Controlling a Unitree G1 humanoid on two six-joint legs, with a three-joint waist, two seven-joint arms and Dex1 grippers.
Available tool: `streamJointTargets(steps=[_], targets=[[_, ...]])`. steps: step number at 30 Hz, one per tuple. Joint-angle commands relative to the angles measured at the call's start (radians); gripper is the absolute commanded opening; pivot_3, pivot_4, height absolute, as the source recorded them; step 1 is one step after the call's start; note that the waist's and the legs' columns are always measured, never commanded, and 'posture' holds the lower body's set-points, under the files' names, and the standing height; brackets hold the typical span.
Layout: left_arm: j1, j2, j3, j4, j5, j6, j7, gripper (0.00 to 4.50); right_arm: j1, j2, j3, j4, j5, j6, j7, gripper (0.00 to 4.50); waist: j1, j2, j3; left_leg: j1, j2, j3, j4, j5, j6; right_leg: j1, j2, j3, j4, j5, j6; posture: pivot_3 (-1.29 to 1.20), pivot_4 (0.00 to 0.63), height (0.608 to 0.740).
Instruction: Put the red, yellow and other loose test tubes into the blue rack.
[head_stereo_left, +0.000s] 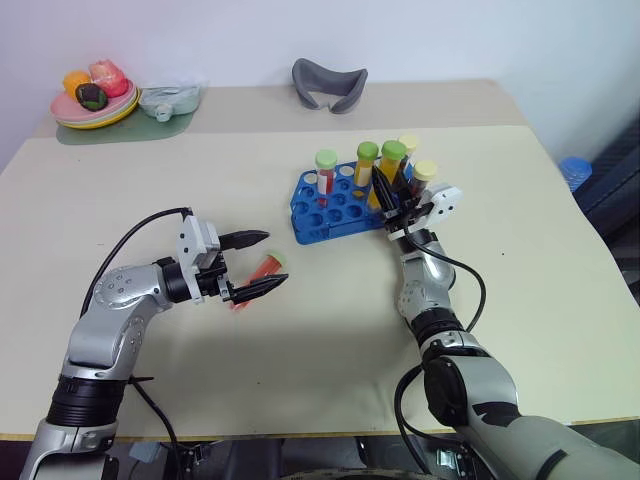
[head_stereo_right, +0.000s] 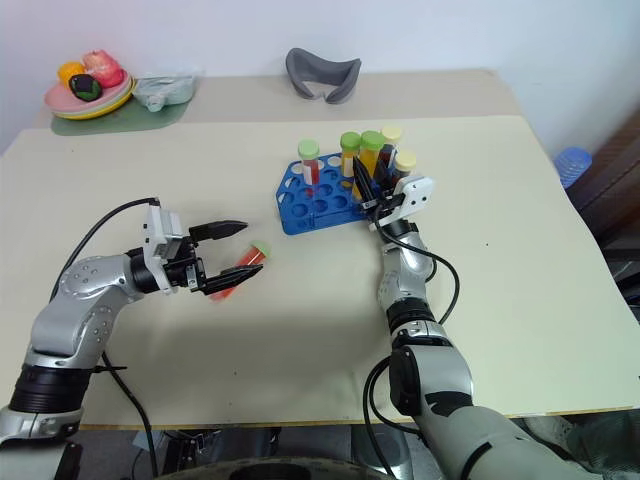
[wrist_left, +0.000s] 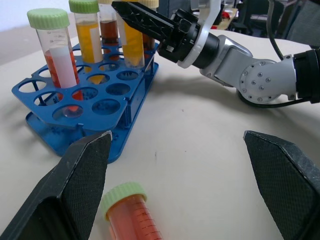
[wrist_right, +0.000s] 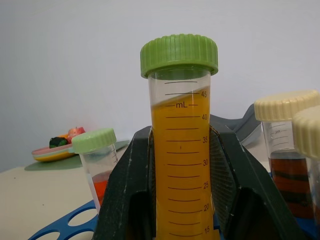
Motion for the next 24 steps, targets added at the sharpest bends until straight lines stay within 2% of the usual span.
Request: streamJointTargets(steps=[1, 6, 14, 24], targets=[[0.004, 0.001, 0.024, -0.037, -0.028, 0.001, 0.005, 4.38, 0.008, -0.001, -0.019, -0.009, 0.005, -0.025, -0.016, 0.83, 0.0, 0.0, 0.0, 0.0, 0.0, 0.0, 0.0, 0.0, 0.0, 0.0, 0.0, 0.0, 0.0, 0.0, 0.0, 0.0, 0.15, 0.74], [0.005, 0.003, 0.024, -0.038, -0.031, 0.004, 0.008, 4.38, 0.005, 0.001, -0.025, -0.002, 0.0, -0.044, -0.042, 0.83, 0.001, 0.0, 0.0, 0.0, 0.0, 0.0, 0.0, 0.0, 0.0, 0.0, 0.0, 0.0, 0.0, 0.0, 0.0, 0.0, 0.15, 0.74], [0.015, 0.01, 0.025, -0.049, -0.04, 0.01, 0.019, 4.38, 0.013, 0.013, -0.025, 0.004, -0.016, -0.054, -0.07, 4.47, -0.001, 0.0, 0.0, 0.001, 0.0, 0.0, 0.0, 0.0, 0.0, 0.0, 0.0, 0.0, 0.0, 0.0, 0.0, 0.0, 0.15, 0.74], [0.016, 0.007, 0.025, -0.055, -0.039, 0.016, 0.024, 4.38, 0.031, 0.016, -0.002, 0.0, -0.042, -0.027, -0.059, 4.47, -0.001, 0.0, 0.0, 0.001, 0.0, 0.0, 0.0, 0.0, 0.0, 0.001, 0.0, 0.0, 0.0, 0.0, 0.0, 0.0, 0.15, 0.74]])
